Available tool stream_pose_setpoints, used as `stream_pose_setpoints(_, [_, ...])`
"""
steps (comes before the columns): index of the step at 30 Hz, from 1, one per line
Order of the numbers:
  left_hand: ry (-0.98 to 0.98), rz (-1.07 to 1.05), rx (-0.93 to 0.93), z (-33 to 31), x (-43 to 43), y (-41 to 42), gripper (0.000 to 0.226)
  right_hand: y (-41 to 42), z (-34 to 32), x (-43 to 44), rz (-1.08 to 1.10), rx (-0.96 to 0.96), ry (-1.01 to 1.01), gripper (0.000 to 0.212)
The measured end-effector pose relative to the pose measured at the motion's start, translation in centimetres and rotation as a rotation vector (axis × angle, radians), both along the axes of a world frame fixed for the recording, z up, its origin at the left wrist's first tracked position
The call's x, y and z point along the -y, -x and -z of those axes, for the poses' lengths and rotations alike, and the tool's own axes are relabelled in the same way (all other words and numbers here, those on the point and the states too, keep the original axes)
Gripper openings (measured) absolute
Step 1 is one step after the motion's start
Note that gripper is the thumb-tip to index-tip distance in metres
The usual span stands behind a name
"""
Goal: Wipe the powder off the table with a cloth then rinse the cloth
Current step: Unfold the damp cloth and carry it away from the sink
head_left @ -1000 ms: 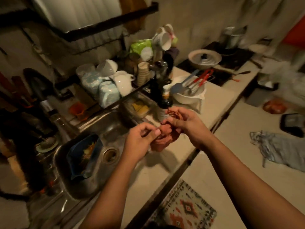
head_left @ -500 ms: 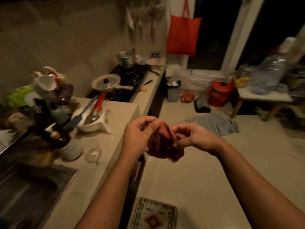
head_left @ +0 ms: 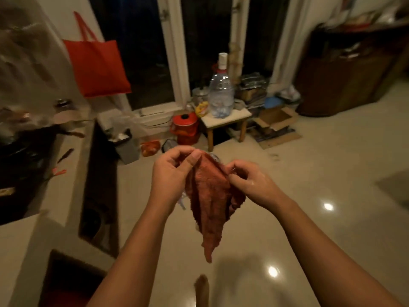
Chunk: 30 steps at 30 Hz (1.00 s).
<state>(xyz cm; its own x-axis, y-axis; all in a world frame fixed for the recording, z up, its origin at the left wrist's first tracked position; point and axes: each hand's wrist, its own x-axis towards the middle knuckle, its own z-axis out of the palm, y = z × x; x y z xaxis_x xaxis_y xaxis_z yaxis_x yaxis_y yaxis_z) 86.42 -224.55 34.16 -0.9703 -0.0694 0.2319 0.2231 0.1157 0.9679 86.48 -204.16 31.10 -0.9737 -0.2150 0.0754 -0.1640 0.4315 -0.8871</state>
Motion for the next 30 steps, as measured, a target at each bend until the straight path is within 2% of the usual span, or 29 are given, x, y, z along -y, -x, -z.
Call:
stream_pose_setpoints(5, [0.006,0.156,-0.032,0.2,-6.1,9.9,0.013,5.7,2.6,-7.0,0.236,-0.053,-0.007,0.013])
stream_pose_setpoints(8, [-0.015,0.239,0.018,0.3,-9.7,15.6,0.01,8.4,2.7,-10.9,0.386,-0.062,-0.019,0.008])
stream_pose_setpoints(14, [0.035,0.436,0.033,1.5,-18.3,26.3,0.013,12.4,3.1,-18.4,0.58,-0.004,0.139,0.023])
stream_pose_setpoints(16, [0.075,0.498,0.045,2.0,-21.8,28.9,0.012,13.9,3.5,-21.2,0.671,0.013,-0.016,0.027])
stream_pose_setpoints(18, [0.115,0.549,0.073,2.6,-25.9,31.3,0.01,15.3,3.9,-24.8,0.785,0.066,-0.365,0.031])
stream_pose_setpoints(19, [0.129,0.569,0.089,2.8,-28.1,32.4,0.009,16.0,3.9,-26.6,0.824,0.07,-0.458,0.033])
stream_pose_setpoints(20, [0.134,0.591,0.103,2.9,-30.5,33.5,0.008,16.7,4.0,-28.6,0.843,0.064,-0.45,0.034])
stream_pose_setpoints(21, [0.128,0.614,0.113,3.0,-32.9,34.5,0.008,17.2,4.1,-30.7,0.847,0.042,-0.359,0.033])
stream_pose_setpoints(24, [0.118,0.661,0.097,2.5,-39.9,37.0,0.008,19.5,4.9,-36.6,0.817,-0.025,0.032,0.028])
stream_pose_setpoints(30, [0.103,0.669,0.105,0.3,-52.6,43.6,0.008,24.7,4.0,-48.2,0.767,0.005,0.155,0.022])
